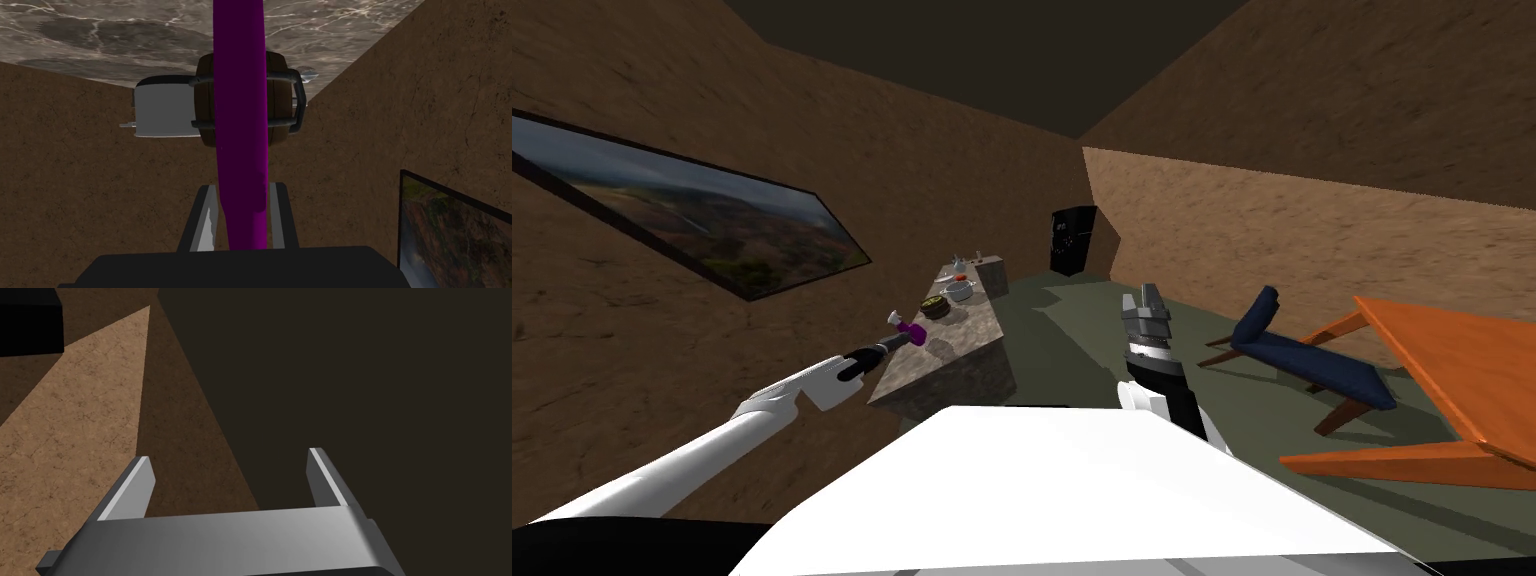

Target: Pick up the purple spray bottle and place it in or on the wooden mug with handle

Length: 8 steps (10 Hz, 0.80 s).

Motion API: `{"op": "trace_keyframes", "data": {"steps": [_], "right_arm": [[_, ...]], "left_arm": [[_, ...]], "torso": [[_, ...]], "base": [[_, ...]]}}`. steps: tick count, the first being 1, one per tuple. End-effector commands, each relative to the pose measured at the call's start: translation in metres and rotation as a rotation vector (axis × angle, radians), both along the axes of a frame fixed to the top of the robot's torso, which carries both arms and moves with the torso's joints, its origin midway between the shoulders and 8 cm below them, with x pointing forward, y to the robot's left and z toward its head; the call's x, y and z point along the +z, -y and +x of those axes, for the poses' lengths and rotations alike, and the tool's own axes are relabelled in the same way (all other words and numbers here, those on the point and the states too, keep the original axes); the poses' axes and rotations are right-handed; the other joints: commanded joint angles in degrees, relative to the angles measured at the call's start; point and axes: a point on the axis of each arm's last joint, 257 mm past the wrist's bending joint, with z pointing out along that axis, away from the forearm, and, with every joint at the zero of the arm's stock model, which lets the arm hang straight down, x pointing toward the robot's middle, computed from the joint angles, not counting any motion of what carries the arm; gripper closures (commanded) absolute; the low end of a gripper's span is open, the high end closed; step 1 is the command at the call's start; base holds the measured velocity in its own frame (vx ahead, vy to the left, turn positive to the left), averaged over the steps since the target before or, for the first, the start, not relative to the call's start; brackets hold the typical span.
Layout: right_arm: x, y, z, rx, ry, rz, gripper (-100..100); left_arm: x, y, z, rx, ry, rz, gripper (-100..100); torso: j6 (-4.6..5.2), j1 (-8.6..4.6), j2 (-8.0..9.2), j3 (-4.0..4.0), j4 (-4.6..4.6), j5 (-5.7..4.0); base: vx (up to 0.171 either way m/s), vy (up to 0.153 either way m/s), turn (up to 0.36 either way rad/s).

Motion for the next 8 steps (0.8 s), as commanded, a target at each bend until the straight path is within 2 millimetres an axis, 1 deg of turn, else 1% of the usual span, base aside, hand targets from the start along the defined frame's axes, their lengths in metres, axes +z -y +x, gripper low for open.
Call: {"op": "trace_keyframes", "data": {"steps": [1, 5, 6, 7, 8], "right_arm": [[0.0, 0.0, 0.0, 0.0, 0.0, 0.0, 0], [0.0, 0.0, 0.0, 0.0, 0.0, 0.0, 0], [0.0, 0.0, 0.0, 0.0, 0.0, 0.0, 0], [0.0, 0.0, 0.0, 0.0, 0.0, 0.0, 0], [0.0, 0.0, 0.0, 0.0, 0.0, 0.0, 0]], "left_arm": [[0.009, -0.019, -0.007, 0.048, -0.007, 0.009, 100], [0.04, -0.07, -0.022, 0.181, -0.002, 0.042, 100], [0.04, -0.07, -0.022, 0.181, -0.002, 0.042, 100], [0.05, -0.083, -0.026, 0.217, 0.004, 0.052, 100], [0.061, -0.096, -0.03, 0.254, 0.011, 0.061, 100]], "torso": [[0.0, 0.0, 0.0, 0.0, 0.0, 0.0], [-0.01, 0.11, -0.15, -0.08, -0.01, -0.04], [0.05, 0.03, -0.21, -0.11, -0.02, -0.04], [-0.07, -0.08, -0.28, -0.16, -0.05, -0.03], [0.03, -0.13, -0.34, -0.18, -0.05, -0.06]], "base": [[-0.067, 0.086, -0.209], [-0.046, 0.099, -0.289], [-0.013, 0.059, -0.105], [-0.006, 0.05, -0.186], [-0.021, 0.074, -0.331]]}}
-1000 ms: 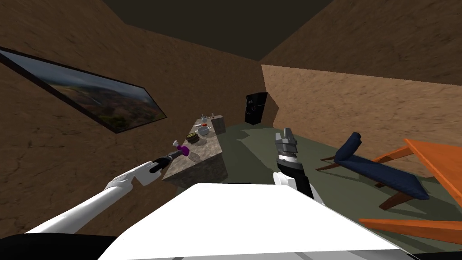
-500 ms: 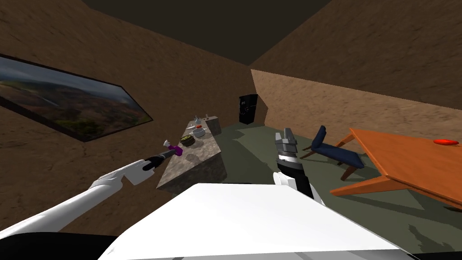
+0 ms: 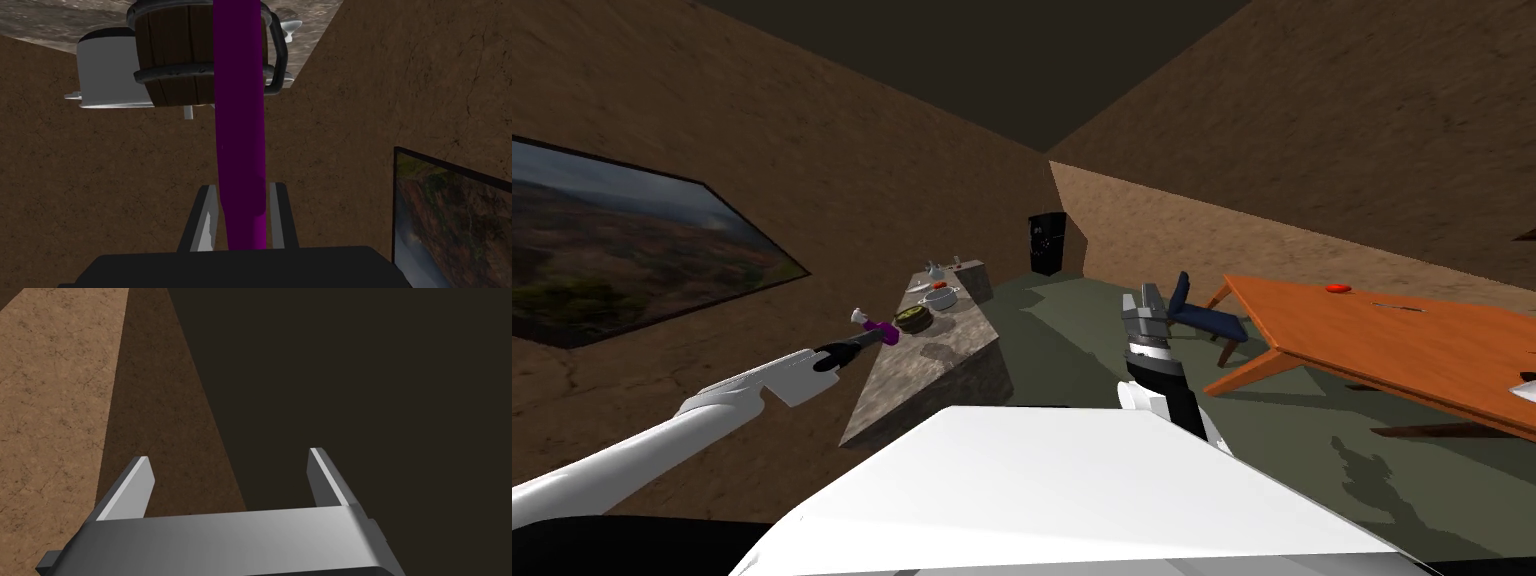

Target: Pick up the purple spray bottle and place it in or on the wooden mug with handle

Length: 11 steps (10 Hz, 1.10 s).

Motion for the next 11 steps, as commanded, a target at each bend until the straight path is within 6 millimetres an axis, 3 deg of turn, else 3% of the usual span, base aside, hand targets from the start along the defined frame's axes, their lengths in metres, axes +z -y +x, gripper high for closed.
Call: {"op": "trace_keyframes", "data": {"steps": [1, 3, 4, 11], "right_arm": [[0.0, 0.0, 0.0, 0.0, 0.0, 0.0, 0], [0.0, 0.0, 0.0, 0.0, 0.0, 0.0, 0], [0.0, 0.0, 0.0, 0.0, 0.0, 0.0, 0], [0.0, 0.0, 0.0, 0.0, 0.0, 0.0, 0]], "left_arm": [[0.02, -0.018, -0.006, 0.059, 0.014, 0.018, 100], [0.043, -0.041, -0.014, 0.131, 0.033, 0.04, 100], [0.043, -0.041, -0.014, 0.131, 0.033, 0.04, 100], [0.119, -0.099, -0.043, 0.34, 0.107, 0.102, 100]], "torso": [[0.0, 0.0, 0.0, 0.0, 0.0, 0.0], [-0.02, 0.15, 0.0, 0.01, 0.01, 0.01], [-0.08, 0.19, 0.0, 0.01, 0.02, 0.0], [-0.14, 0.03, -0.01, 0.02, 0.04, 0.0]], "base": [[-0.036, 0.108, -0.297], [-0.026, 0.124, -0.321], [-0.016, 0.081, -0.09], [-0.022, 0.091, -0.258]]}}
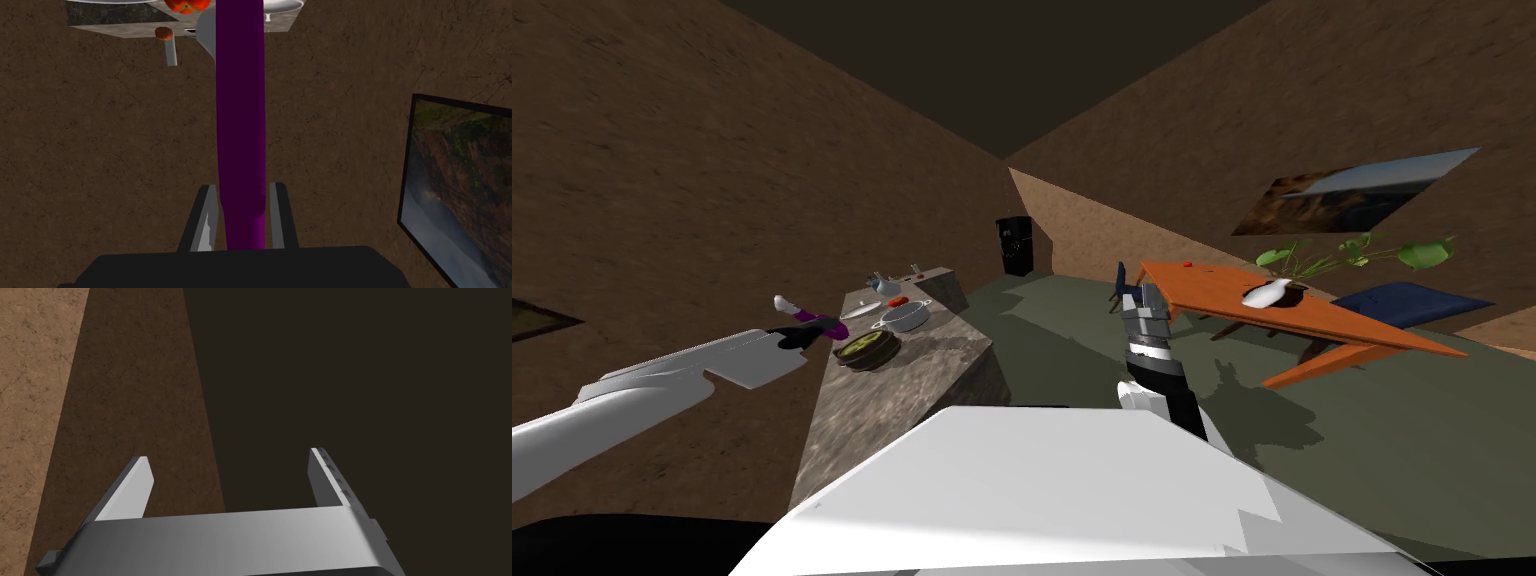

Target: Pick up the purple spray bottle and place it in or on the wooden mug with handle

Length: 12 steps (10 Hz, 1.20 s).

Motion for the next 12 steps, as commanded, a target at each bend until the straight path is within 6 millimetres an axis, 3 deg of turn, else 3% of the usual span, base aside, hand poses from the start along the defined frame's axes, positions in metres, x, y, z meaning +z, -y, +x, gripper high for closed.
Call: {"op": "trace_keyframes", "data": {"steps": [1, 3, 4, 8, 9, 10, 12], "right_arm": [[0.0, 0.0, 0.0, 0.0, 0.0, 0.0, 0], [0.0, 0.0, 0.0, 0.0, 0.0, 0.0, 0], [0.0, 0.0, 0.0, 0.0, 0.0, 0.0, 0], [0.0, 0.0, 0.0, 0.0, 0.0, 0.0, 0], [0.0, 0.0, 0.0, 0.0, 0.0, 0.0, 0], [0.0, 0.0, 0.0, 0.0, 0.0, 0.0, 0], [0.0, 0.0, 0.0, 0.0, 0.0, 0.0, 0]], "left_arm": [[0.014, -0.008, -0.004, 0.036, 0.016, 0.009, 100], [0.016, -0.008, -0.007, 0.038, 0.016, 0.011, 100], [0.018, -0.008, -0.007, 0.042, 0.019, 0.012, -100], [0.018, -0.008, -0.007, 0.041, 0.019, 0.012, -100], [0.018, -0.008, -0.007, 0.041, 0.019, 0.012, 0], [0.037, -0.003, 0.003, 0.032, 0.028, 0.019, -100], [0.055, 0.004, 0.013, 0.021, 0.035, 0.025, -100]], "torso": [[0.0, 0.0, 0.0, 0.0, 0.0, 0.0], [-0.04, -0.14, 0.01, 0.01, 0.01, -0.03], [-0.11, -0.23, -0.01, 0.0, 0.0, 0.0], [-0.1, -0.34, -0.05, -0.03, -0.01, -0.03], [-0.1, -0.35, -0.05, -0.03, -0.02, -0.03], [-0.1, -0.35, -0.05, -0.03, -0.02, -0.03], [-0.11, -0.36, 0.0, 0.01, 0.0, -0.05]], "base": [[-0.033, 0.069, -0.2], [-0.02, 0.043, -0.096], [-0.001, 0.006, 0.002], [0.0, 0.0, 0.0], [0.0, 0.0, 0.0], [-0.012, 0.004, 0.071], [-0.019, 0.008, 0.058]]}}
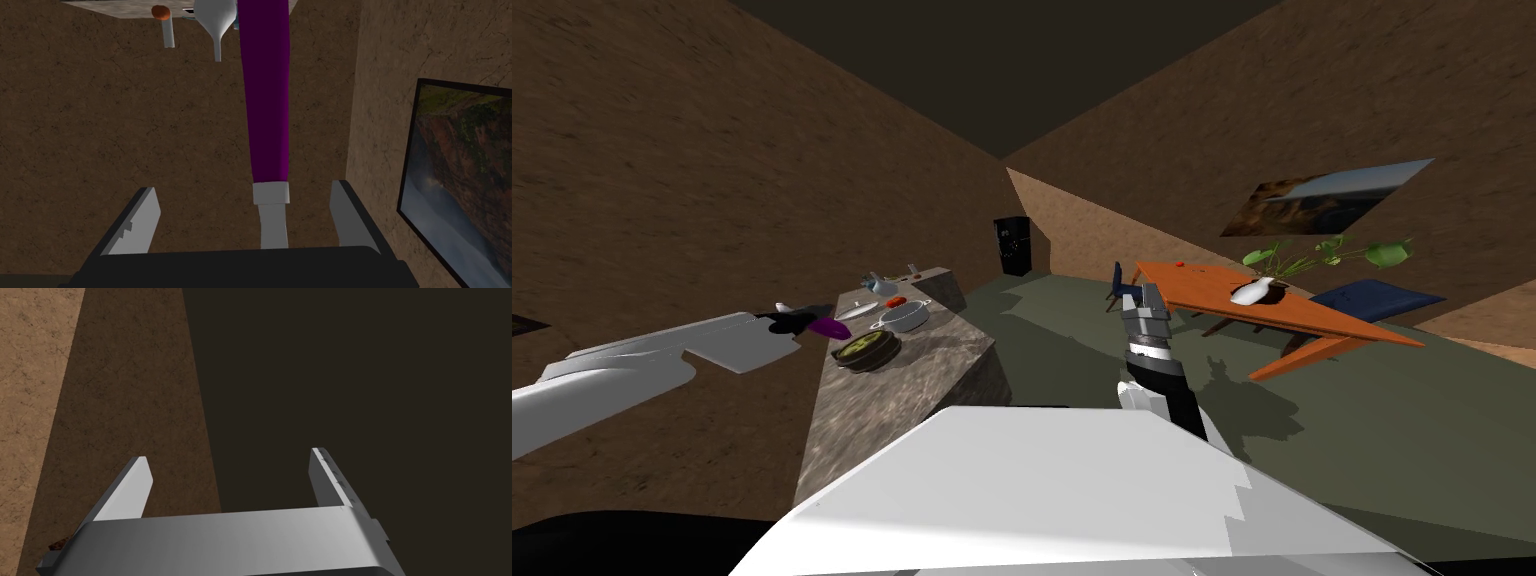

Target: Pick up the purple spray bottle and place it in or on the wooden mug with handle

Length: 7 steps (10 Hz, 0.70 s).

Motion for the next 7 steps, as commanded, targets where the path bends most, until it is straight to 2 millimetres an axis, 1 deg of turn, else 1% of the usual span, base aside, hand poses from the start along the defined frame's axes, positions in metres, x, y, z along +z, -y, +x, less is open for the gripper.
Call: {"op": "trace_keyframes", "data": {"steps": [1, 7], "right_arm": [[0.0, 0.0, 0.0, 0.0, 0.0, 0.0, 0], [0.0, 0.0, 0.0, 0.0, 0.0, 0.0, 0]], "left_arm": [[0.004, 0.005, 0.003, -0.003, 0.001, 0.001, -100], [0.049, 0.033, 0.034, -0.039, 0.007, 0.012, -100]], "torso": [[0.0, 0.0, 0.0, 0.0, 0.0, 0.0], [0.01, -0.02, -0.01, -0.01, -0.01, 0.0]], "base": [[-0.011, 0.006, 0.009], [-0.012, 0.005, 0.045]]}}
